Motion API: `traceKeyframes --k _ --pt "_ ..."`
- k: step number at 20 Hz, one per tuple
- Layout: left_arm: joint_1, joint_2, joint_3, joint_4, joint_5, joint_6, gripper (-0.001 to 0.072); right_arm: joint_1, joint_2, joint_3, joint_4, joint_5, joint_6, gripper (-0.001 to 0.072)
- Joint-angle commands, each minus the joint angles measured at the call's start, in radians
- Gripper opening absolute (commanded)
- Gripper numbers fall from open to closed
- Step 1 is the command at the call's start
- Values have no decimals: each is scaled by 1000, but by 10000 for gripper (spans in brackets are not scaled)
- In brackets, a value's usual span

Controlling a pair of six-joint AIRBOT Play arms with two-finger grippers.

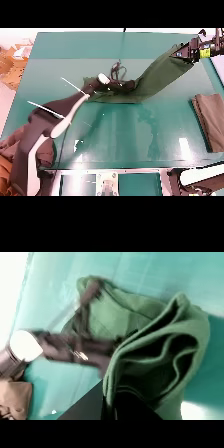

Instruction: Fold the shirts.

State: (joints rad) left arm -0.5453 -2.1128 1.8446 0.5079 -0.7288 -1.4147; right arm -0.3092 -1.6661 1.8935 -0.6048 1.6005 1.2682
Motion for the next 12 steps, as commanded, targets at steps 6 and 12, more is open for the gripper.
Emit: traceKeyframes --k 6,12 --pt "405 318 0 -6 -483 143 28 225 2 -26 58 -96 64 17" --pt "627 428 0 -12 -608 233 28 642 -35 -209 58 -672 68 18"
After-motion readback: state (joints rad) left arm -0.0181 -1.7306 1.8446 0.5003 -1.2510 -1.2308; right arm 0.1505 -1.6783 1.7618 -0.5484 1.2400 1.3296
